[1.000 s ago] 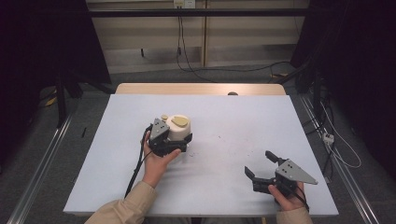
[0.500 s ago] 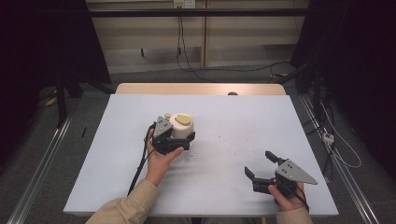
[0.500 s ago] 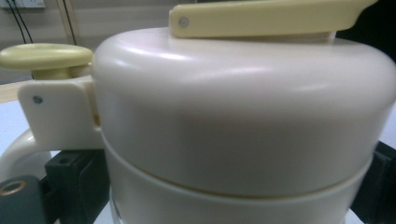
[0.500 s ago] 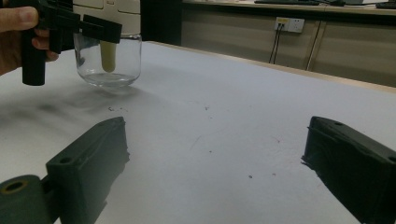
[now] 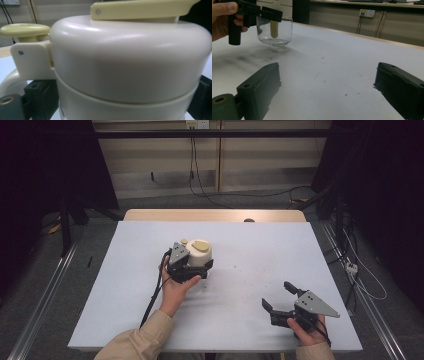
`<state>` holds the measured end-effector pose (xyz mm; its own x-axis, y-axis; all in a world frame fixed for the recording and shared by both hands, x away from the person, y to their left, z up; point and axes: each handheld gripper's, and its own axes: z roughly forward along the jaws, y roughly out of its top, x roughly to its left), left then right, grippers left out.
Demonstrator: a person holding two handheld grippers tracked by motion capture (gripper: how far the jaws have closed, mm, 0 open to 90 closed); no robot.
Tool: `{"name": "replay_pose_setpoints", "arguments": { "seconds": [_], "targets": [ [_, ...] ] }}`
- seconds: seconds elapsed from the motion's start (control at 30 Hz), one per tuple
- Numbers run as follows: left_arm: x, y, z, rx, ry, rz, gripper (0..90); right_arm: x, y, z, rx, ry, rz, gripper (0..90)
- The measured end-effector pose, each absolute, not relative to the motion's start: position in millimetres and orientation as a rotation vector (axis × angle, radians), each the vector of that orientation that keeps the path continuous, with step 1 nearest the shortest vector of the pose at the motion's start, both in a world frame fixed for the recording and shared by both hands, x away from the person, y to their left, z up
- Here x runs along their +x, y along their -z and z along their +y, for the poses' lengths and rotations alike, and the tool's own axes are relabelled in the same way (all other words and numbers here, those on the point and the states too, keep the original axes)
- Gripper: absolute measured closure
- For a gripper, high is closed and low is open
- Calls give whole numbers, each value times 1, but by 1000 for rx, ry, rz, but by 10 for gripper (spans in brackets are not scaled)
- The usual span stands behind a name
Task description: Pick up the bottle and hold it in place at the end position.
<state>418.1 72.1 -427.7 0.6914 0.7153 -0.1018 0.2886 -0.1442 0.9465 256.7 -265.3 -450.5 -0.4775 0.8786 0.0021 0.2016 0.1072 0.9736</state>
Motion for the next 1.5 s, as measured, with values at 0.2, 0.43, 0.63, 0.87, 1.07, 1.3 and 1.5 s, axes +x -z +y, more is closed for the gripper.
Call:
{"name": "replay_pose_setpoints", "arguments": {
  "seconds": [0.2,0.43,0.63,0.87,1.07,1.3,1.5],
  "targets": [
    [423,427,67,1727,-449,808,54,257,451,-266,1060,-1407,1769,54],
    [432,429,56,1714,-448,830,54,257,451,-266,1060,-1409,1769,54],
    [436,433,52,1718,-445,830,54,257,451,-267,1062,-1411,1768,54],
    [440,438,51,1713,-450,847,54,257,451,-266,1059,-1412,1771,54],
    [442,437,50,1712,-462,859,54,258,451,-266,1060,-1415,1771,53],
    [443,434,44,1716,-475,847,54,257,451,-266,1059,-1413,1771,54],
    [445,434,41,1714,-474,852,54,257,451,-266,1057,-1414,1771,54]
  ]
}}
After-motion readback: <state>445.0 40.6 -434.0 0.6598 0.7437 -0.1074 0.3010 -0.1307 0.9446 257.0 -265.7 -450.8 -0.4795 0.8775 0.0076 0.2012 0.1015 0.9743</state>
